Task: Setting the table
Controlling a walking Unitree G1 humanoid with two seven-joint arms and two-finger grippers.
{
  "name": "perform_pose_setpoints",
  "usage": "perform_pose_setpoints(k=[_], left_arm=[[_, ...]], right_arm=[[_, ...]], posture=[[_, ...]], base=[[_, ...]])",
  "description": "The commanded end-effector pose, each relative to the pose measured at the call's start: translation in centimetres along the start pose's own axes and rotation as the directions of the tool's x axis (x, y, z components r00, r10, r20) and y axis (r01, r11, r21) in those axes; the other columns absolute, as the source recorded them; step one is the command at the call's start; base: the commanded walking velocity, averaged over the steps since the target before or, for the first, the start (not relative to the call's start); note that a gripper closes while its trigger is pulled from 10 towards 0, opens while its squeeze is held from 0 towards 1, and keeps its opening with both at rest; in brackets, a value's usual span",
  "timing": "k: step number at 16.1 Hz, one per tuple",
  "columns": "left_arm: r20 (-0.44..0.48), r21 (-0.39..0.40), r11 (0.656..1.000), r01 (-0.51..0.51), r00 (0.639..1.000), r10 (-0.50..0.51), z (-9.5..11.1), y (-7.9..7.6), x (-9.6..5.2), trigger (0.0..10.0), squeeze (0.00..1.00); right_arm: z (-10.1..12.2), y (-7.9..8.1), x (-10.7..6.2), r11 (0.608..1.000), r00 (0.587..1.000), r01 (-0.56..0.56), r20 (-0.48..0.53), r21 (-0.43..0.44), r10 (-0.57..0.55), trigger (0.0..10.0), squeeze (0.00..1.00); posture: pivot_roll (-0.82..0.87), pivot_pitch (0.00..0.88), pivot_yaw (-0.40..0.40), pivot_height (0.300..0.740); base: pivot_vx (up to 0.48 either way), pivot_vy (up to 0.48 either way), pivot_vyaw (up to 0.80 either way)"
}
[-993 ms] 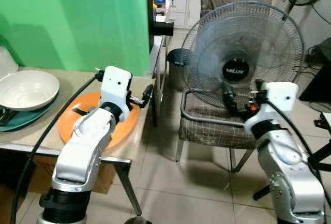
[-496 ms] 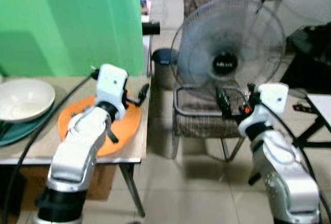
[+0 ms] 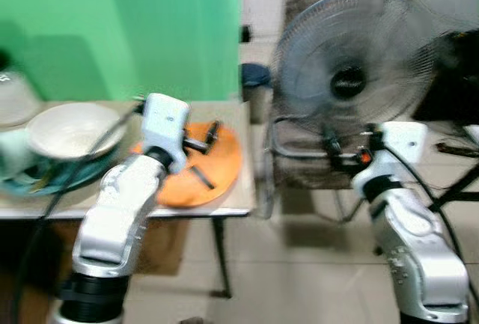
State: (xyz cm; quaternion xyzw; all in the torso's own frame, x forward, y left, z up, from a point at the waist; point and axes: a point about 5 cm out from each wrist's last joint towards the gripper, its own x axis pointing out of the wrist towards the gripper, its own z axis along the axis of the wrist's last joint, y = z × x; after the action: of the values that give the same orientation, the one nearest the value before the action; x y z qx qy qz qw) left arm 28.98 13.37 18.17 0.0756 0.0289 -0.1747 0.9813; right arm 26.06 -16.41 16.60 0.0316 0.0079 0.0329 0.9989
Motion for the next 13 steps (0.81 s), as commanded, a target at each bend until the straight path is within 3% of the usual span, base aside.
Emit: perform_pose_setpoints(k=[1,4,9,13], left_arm=[[0.005,0.013,1.000,-0.018,1.000,0.018,0.23,0.50,-0.09,10.0,0.00],[0.007,0.011,1.000,-0.024,1.000,0.024,0.22,0.52,-0.07,10.0,0.00],[0.005,0.004,0.999,-0.036,0.999,0.036,0.27,0.67,0.04,10.0,0.00],[0.023,0.029,0.998,-0.052,0.998,0.051,0.39,0.75,0.05,10.0,0.00]], right_arm=[[0.17,0.21,0.13,1.000,1.000,-0.004,0.001,0.015,0.004,10.0,0.00],[0.23,-0.02,0.17,0.999,1.000,0.016,-0.001,0.030,-0.016,10.0,0.00],[0.37,-0.18,0.27,0.999,0.999,0.033,0.016,-0.023,-0.032,10.0,0.00],[0.37,-0.39,0.67,0.988,0.997,0.075,0.022,-0.135,-0.073,10.0,0.00]], posture=[[0.05,0.000,0.004,0.740],[0.05,0.000,0.004,0.740],[0.05,0.000,0.004,0.740],[0.05,0.000,0.000,0.740]], base=[[0.000,0.000,0.00],[0.000,0.000,0.00],[0.000,0.000,0.00],[0.000,0.000,0.00]])
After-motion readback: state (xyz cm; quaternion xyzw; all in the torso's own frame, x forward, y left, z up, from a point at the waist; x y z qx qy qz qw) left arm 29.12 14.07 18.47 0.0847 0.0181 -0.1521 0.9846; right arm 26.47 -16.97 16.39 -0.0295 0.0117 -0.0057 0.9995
